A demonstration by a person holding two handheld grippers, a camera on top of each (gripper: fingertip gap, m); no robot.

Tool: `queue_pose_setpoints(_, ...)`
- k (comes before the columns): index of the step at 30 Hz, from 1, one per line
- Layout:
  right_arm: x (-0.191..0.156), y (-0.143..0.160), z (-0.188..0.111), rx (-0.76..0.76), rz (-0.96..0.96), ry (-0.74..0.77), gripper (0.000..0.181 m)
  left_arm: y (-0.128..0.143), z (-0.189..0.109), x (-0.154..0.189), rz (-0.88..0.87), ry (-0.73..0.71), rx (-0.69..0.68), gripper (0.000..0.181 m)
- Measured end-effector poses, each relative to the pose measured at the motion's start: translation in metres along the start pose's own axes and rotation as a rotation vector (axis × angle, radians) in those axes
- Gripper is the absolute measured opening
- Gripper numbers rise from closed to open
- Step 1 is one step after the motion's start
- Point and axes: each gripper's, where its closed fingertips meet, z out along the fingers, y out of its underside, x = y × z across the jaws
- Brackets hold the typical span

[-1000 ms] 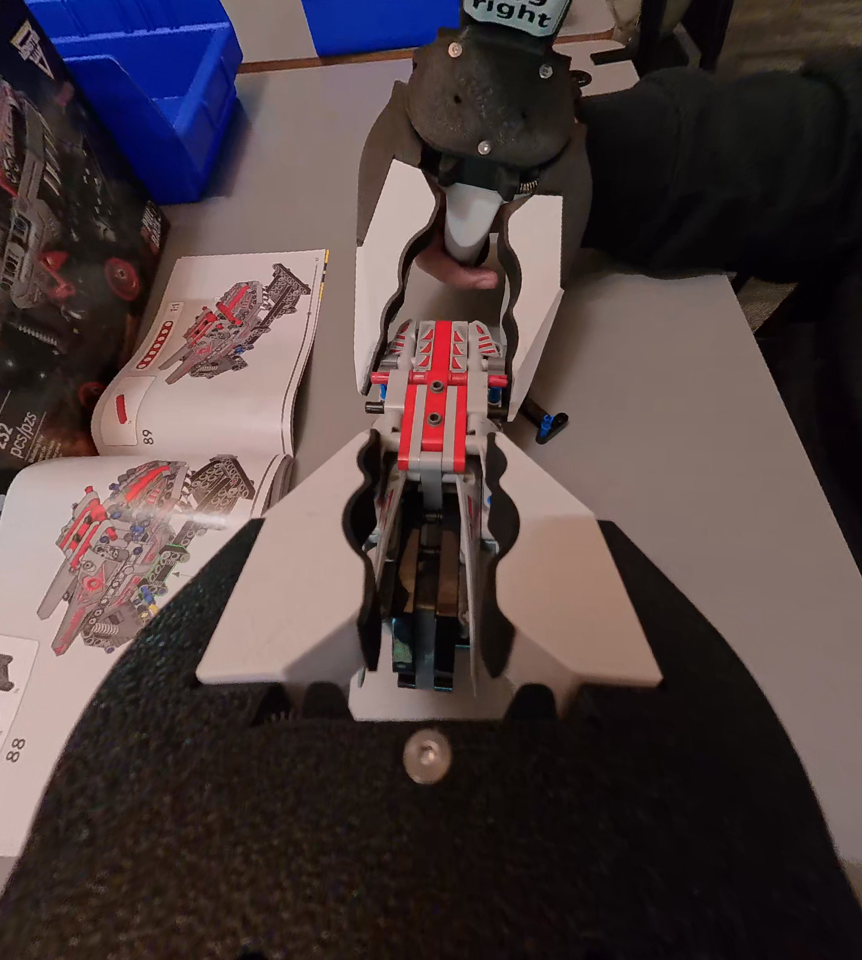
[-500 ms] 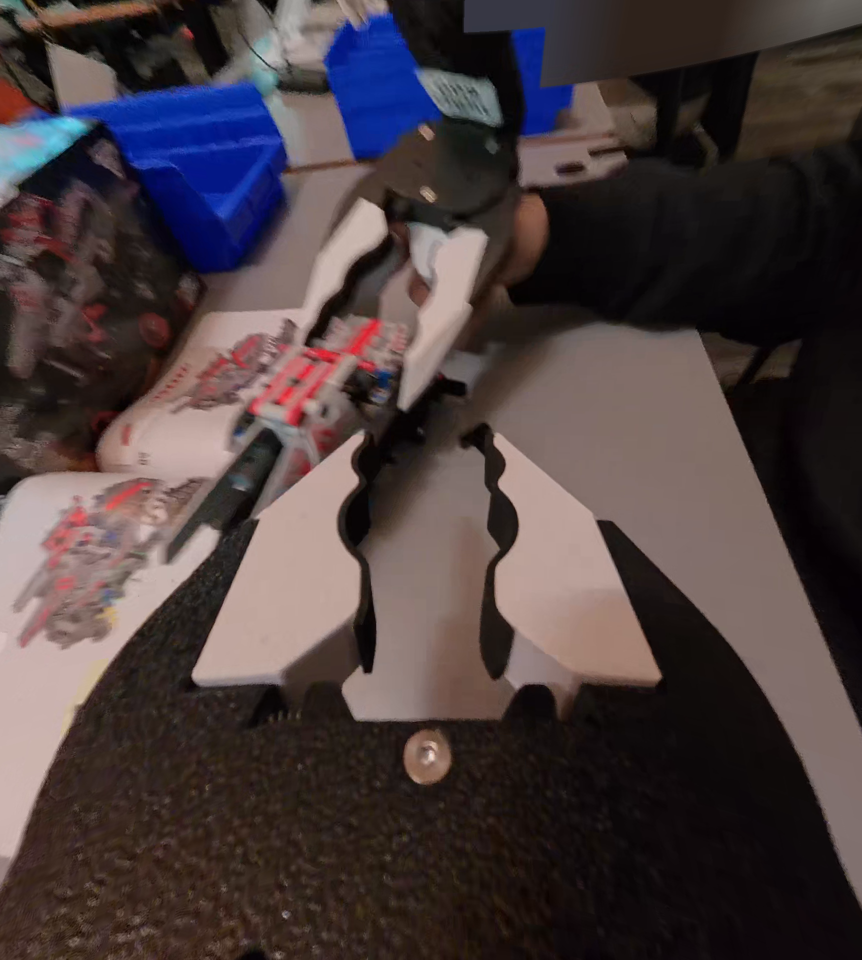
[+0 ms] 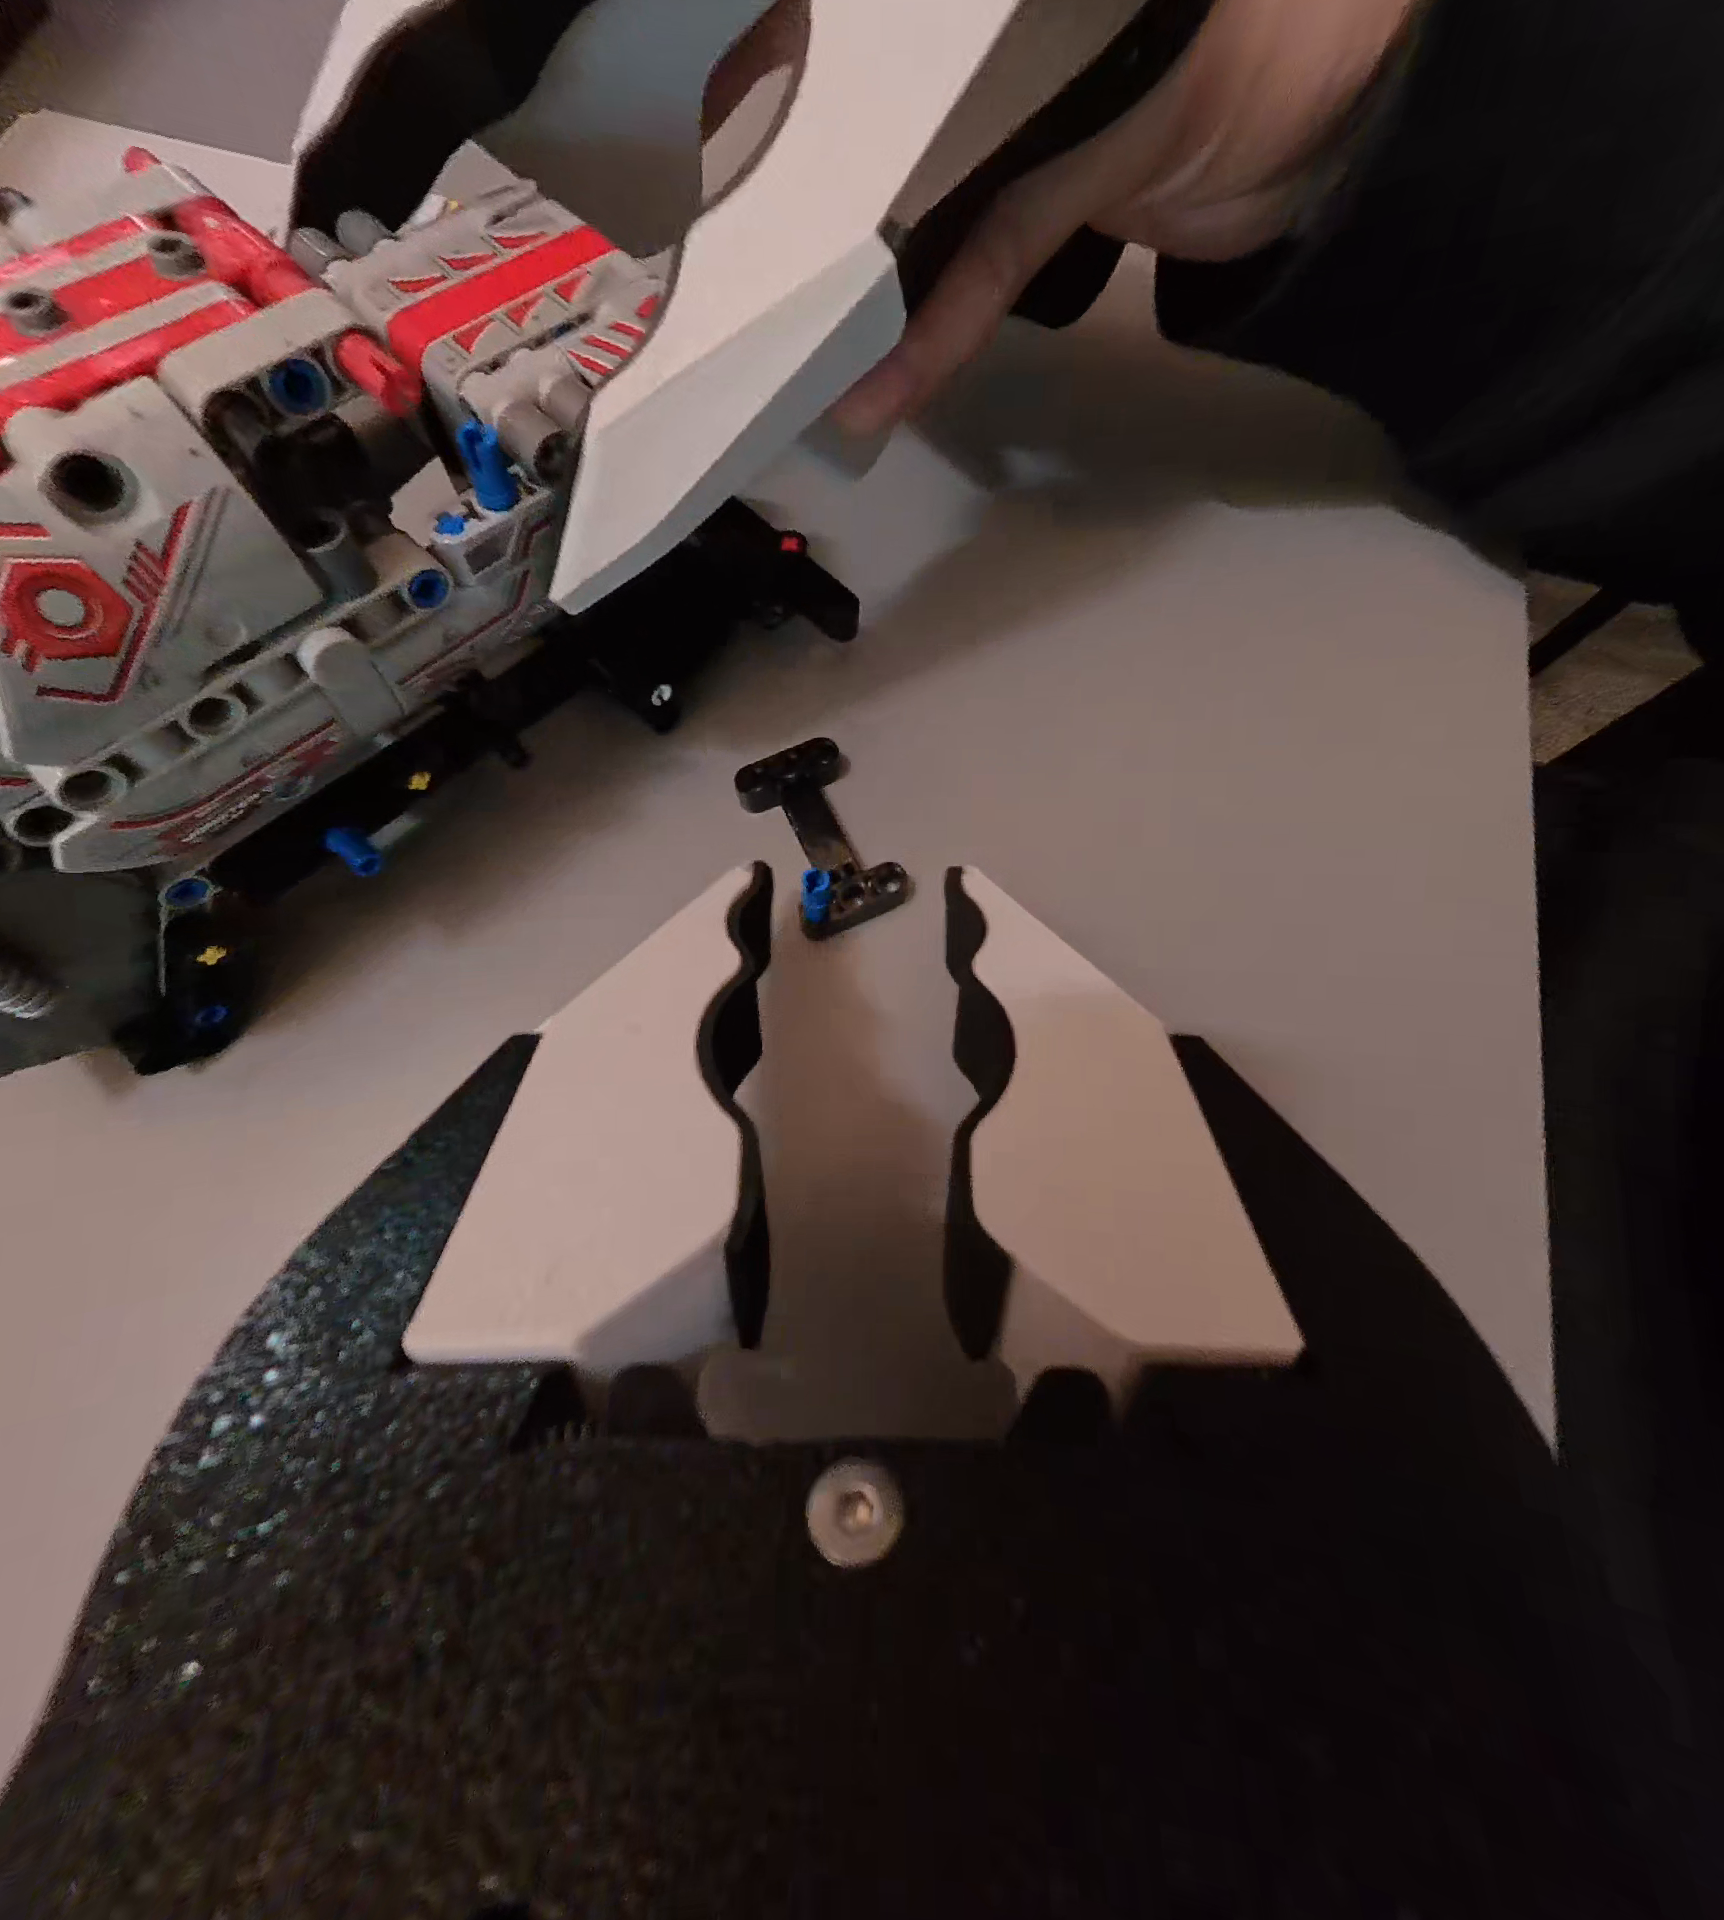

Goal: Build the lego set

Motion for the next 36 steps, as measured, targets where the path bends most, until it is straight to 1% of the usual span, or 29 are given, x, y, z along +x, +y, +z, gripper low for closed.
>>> queue_pose_setpoints(2,0.003,0.000,-0.002,0.005,0.001,0.011,0.066,0.004,0.004,-0.003,0.029,-0.033,-0.020,0.011)
queue_pose_setpoints(3,0.002,0.000,-0.003,0.009,-0.005,0.001,0.066,0.005,0.004,-0.005,0.044,-0.049,-0.021,0.005)
queue_pose_setpoints(4,0.000,0.000,-0.004,0.009,-0.012,-0.021,0.066,0.005,0.003,-0.006,0.050,-0.063,-0.013,0.003)
queue_pose_setpoints(6,-0.003,0.002,-0.007,0.002,-0.015,-0.057,0.067,0.008,0.000,-0.007,0.091,-0.074,-0.013,0.003)
queue_pose_setpoints(9,-0.003,0.003,-0.010,-0.003,-0.031,-0.068,0.065,0.013,-0.010,-0.017,0.233,-0.144,-0.030,0.003)
queue_pose_setpoints(11,-0.003,0.003,-0.011,-0.009,-0.040,-0.087,0.065,0.016,-0.018,-0.023,0.322,-0.164,-0.048,0.003)
queue_pose_setpoints(12,-0.004,0.004,-0.011,-0.013,-0.047,-0.098,0.065,0.017,-0.021,-0.026,0.343,-0.168,-0.058,0.003)
queue_pose_setpoints(14,-0.004,0.004,-0.012,-0.024,-0.059,-0.129,0.065,0.020,-0.025,-0.026,0.405,-0.127,-0.059,0.003)
queue_pose_setpoints(15,-0.004,0.004,-0.012,-0.029,-0.064,-0.147,0.065,0.023,-0.027,-0.030,0.407,-0.122,-0.067,0.004)
queue_pose_setpoints(16,-0.002,0.005,-0.012,-0.037,-0.075,-0.163,0.065,0.026,-0.029,-0.038,0.371,-0.142,-0.088,0.013)
queue_pose_setpoints(18,0.001,0.005,-0.013,-0.052,-0.110,-0.183,0.065,0.029,-0.034,-0.047,0.240,-0.144,-0.094,0.019)
queue_pose_setpoints(20,0.006,0.004,-0.012,-0.055,-0.141,-0.175,0.065,0.019,-0.041,-0.044,0.134,-0.126,-0.010,0.022)
queue_pose_setpoints(22,0.006,0.003,-0.012,-0.056,-0.159,-0.185,0.065,0.010,-0.045,-0.036,0.073,-0.112,0.063,0.026)
queue_pose_setpoints(24,0.004,0.004,-0.010,-0.067,-0.172,-0.208,0.068,0.014,-0.042,-0.031,0.067,-0.105,0.045,0.036)
queue_pose_setpoints(27,0.003,0.011,-0.005,-0.095,-0.179,-0.238,0.070,0.021,-0.038,-0.042,0.084,-0.154,0.000,0.036)
queue_pose_setpoints(29,0.002,0.013,-0.002,-0.090,-0.166,-0.256,0.072,0.018,-0.040,-0.051,0.047,-0.151,0.022,0.035)
queue_pose_setpoints(31,0.001,0.012,0.000,-0.068,-0.134,-0.264,0.073,0.016,-0.043,-0.062,0.010,-0.156,0.042,0.027)
queue_pose_setpoints(32,0.001,0.011,0.000,-0.056,-0.120,-0.270,0.071,0.016,-0.043,-0.065,0.001,-0.137,0.039,0.023)
queue_pose_setpoints(34,0.001,0.010,0.000,-0.048,-0.102,-0.275,0.071,0.021,-0.038,-0.065,0.000,-0.082,-0.003,0.023)
queue_pose_setpoints(36,0.001,0.010,0.000,-0.049,-0.100,-0.277,0.070,0.027,-0.033,-0.066,0.025,-0.060,-0.043,0.023)
